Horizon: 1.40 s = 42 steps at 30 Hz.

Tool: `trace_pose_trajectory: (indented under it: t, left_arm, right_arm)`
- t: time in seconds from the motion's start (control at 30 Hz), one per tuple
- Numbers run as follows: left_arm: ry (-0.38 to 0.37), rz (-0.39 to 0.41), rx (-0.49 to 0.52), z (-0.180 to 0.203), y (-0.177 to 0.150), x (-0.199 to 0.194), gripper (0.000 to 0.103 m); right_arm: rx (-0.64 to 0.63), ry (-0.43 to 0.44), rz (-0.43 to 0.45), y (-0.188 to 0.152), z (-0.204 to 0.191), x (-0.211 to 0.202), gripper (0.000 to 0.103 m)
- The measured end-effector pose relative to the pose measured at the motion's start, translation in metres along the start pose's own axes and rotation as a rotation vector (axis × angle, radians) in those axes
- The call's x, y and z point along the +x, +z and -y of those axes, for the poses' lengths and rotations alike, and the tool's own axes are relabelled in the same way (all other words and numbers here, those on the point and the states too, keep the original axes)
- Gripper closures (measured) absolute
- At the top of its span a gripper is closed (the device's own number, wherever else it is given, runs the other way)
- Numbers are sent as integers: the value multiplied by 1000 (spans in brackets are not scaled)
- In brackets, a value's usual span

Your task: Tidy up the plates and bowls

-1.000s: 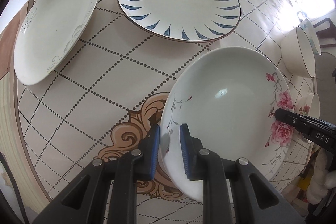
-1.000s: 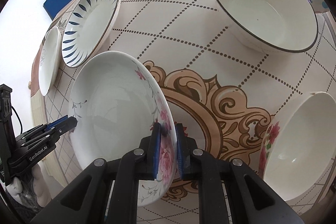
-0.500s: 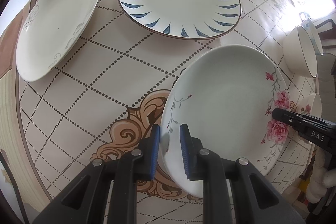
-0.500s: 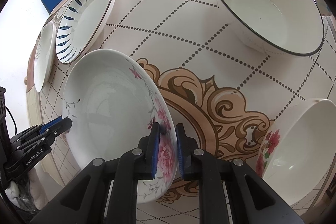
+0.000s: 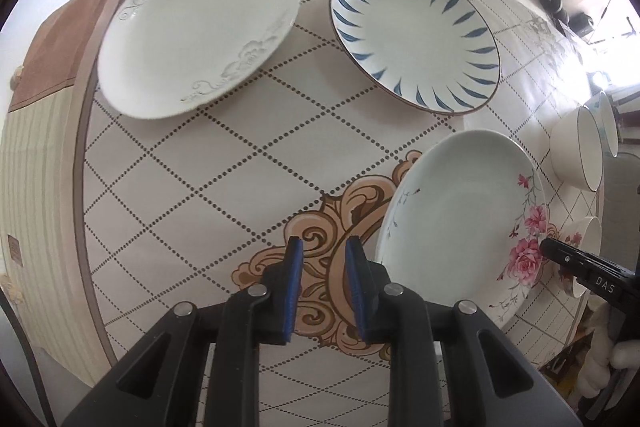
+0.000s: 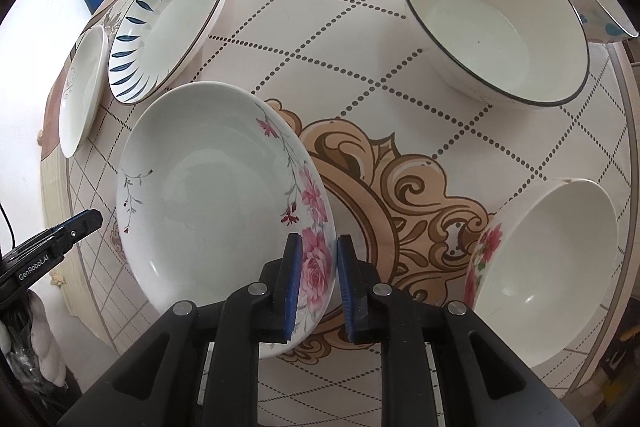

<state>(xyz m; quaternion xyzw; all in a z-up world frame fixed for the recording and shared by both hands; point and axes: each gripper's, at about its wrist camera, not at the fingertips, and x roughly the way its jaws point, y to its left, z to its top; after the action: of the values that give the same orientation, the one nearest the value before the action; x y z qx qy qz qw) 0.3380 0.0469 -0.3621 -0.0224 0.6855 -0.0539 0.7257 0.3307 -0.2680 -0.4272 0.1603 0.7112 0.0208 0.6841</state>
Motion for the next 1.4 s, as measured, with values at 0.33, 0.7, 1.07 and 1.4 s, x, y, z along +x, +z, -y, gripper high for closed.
trace_pose_trajectory:
  t: [0.33, 0.7, 1.07, 1.4]
  left_arm:
    - [-120, 84, -190, -57, 23, -54, 74]
    - [-104, 149, -349, -148, 76, -63, 74]
    - [-129, 65, -452, -224, 117, -2, 74]
    - [-191, 3, -488, -236, 128, 41, 75]
  right_arm:
    - [-3, 191, 106, 24, -42, -57, 34]
    - [-260, 307, 225, 108, -195, -76, 9]
    - [-468, 171, 82, 199, -312, 3, 10]
    - [-515, 89, -44, 246, -338, 69, 26]
